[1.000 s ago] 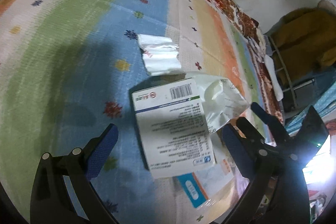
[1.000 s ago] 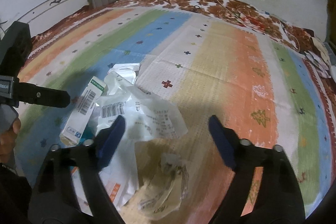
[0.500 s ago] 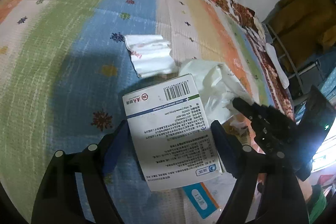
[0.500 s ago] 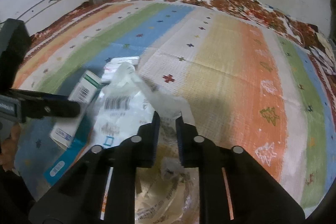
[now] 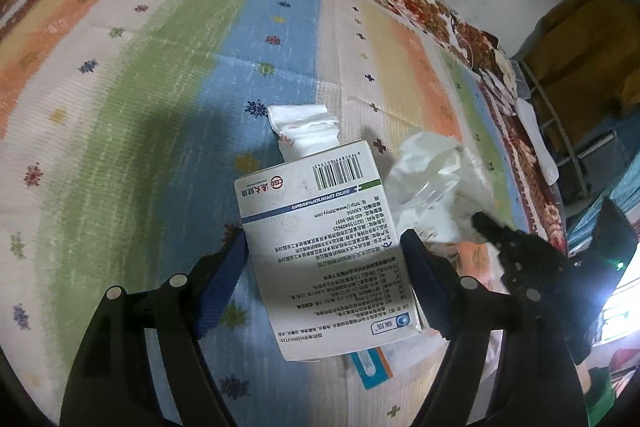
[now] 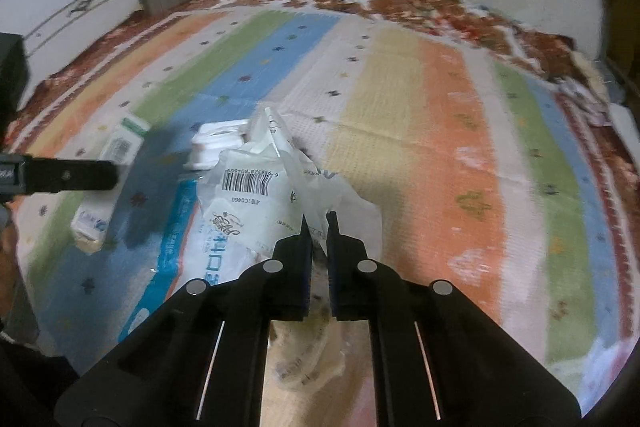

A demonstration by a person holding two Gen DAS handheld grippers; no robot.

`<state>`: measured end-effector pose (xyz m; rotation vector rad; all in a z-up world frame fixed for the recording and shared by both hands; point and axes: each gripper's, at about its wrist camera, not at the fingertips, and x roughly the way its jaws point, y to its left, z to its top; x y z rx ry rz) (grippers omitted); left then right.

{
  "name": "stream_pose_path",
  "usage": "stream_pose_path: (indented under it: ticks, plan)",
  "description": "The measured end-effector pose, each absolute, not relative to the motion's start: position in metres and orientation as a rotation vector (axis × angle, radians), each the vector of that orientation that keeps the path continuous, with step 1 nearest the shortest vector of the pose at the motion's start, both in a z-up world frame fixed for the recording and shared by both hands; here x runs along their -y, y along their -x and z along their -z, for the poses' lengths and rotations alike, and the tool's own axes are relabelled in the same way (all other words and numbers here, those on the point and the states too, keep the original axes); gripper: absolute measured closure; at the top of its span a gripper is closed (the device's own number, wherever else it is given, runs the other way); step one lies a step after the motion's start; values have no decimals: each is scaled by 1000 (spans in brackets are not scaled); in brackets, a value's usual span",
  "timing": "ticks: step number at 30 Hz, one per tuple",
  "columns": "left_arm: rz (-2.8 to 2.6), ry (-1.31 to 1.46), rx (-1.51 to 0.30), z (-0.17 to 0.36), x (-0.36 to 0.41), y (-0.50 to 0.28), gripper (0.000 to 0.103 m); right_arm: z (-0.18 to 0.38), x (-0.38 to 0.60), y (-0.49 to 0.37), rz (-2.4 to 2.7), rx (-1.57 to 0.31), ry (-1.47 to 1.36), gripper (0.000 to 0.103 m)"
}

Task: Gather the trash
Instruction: 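Carry the medicine box in the left tool toward the bin while the right tool carries the white wrapper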

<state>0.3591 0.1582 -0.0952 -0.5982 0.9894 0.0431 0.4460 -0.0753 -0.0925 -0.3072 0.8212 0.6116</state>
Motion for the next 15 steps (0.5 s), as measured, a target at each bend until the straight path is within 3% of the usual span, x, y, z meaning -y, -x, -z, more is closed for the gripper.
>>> stream_pose_path:
  ticks: [15]
  plan:
    - [-48, 565, -960, 42, -137, -305, 27, 44, 97, -384, -643, -837, 234, 98]
